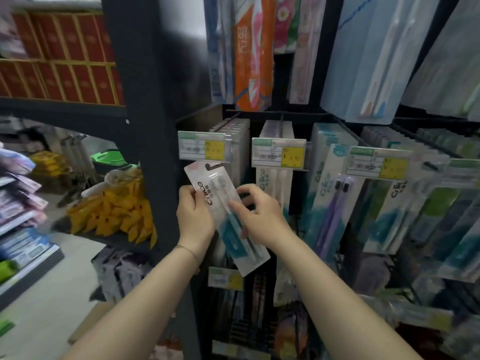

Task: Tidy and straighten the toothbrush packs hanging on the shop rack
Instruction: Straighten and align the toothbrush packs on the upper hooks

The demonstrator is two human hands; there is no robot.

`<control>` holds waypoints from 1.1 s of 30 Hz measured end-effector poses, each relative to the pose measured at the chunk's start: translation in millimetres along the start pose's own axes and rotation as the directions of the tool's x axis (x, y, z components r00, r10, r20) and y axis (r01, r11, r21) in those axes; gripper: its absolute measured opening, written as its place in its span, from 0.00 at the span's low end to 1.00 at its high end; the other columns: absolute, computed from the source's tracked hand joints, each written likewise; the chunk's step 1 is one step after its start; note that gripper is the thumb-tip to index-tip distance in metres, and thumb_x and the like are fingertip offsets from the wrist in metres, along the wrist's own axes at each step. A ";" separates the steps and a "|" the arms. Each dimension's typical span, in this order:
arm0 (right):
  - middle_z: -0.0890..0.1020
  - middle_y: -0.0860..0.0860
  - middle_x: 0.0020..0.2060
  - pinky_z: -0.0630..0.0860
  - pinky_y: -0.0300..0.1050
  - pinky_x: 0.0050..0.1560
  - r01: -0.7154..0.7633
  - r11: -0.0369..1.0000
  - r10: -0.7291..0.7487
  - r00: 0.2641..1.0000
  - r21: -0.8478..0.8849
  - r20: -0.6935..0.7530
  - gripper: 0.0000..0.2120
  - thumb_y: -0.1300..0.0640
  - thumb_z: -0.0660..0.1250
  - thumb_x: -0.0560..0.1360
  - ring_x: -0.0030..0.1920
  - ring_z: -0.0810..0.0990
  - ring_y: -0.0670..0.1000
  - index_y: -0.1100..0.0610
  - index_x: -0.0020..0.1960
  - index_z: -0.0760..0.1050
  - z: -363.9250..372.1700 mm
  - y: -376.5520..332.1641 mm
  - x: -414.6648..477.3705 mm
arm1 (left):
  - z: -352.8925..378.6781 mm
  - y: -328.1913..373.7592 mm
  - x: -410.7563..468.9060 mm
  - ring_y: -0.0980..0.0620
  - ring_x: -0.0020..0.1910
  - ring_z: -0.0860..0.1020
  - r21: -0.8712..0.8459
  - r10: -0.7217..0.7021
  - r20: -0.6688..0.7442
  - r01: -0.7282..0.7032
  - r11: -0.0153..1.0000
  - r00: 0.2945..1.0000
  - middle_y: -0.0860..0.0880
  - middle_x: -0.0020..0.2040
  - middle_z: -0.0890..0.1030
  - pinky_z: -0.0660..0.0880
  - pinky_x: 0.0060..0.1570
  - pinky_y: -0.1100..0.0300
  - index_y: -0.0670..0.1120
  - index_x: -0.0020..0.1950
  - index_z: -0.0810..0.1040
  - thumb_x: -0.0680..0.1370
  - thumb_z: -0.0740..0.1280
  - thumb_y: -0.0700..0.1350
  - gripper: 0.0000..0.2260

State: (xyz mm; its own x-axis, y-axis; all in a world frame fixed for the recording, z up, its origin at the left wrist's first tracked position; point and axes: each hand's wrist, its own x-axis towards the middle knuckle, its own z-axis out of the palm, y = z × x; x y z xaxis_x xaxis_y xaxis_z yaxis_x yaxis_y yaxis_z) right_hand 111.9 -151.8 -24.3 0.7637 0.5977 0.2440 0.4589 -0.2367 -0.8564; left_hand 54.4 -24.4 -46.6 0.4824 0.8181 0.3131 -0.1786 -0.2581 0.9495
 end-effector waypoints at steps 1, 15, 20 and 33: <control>0.79 0.46 0.44 0.78 0.42 0.30 -0.002 1.000 0.002 1.000 0.025 -0.023 0.09 0.48 0.65 0.79 0.36 0.81 0.51 0.47 0.58 0.72 3.0 -3.1 3.5 | 1.9 0.7 3.9 0.54 0.45 0.76 -0.025 -0.028 -0.003 0.028 0.999 1.000 0.51 0.45 0.77 0.74 0.44 0.59 0.47 0.51 0.72 0.85 0.57 0.45 0.06; 0.80 0.53 0.37 0.78 0.49 0.41 -0.031 0.987 -0.016 0.957 -0.156 -0.291 0.14 0.55 0.58 0.82 0.39 0.79 0.52 0.56 0.39 0.74 7.7 -28.1 39.0 | 30.8 24.9 32.4 0.59 0.57 0.77 -0.107 -0.008 0.114 0.021 0.994 0.993 0.57 0.59 0.80 0.73 0.59 0.59 0.53 0.68 0.73 0.83 0.58 0.44 0.14; 0.77 0.51 0.34 0.82 0.56 0.35 -0.033 0.997 0.007 0.945 -0.075 -0.327 0.14 0.56 0.58 0.81 0.34 0.80 0.54 0.54 0.37 0.71 19.4 -9.3 32.5 | 30.9 10.9 35.0 0.57 0.56 0.78 -0.016 0.067 0.138 -0.065 0.998 0.988 0.54 0.57 0.80 0.75 0.62 0.53 0.51 0.64 0.74 0.83 0.58 0.43 0.11; 0.77 0.48 0.41 0.70 0.31 0.34 0.335 0.929 -0.359 0.714 -0.156 -0.602 0.03 0.57 0.66 0.77 0.34 0.77 0.46 0.53 0.50 0.74 -18.5 12.5 -5.6 | 19.9 -0.7 -6.4 0.49 0.61 0.69 0.185 0.605 0.102 -0.613 0.768 0.790 0.46 0.61 0.70 0.67 0.64 0.59 0.46 0.65 0.67 0.73 0.66 0.37 0.21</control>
State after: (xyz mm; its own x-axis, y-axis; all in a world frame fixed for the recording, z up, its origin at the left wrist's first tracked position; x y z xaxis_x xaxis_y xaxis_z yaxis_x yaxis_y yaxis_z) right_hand 121.8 -172.3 -27.9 0.6538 0.0507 0.7550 0.7532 -0.1390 -0.6429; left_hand 68.6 -39.7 -48.8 0.3600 0.4377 0.8239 -0.2737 -0.7947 0.5418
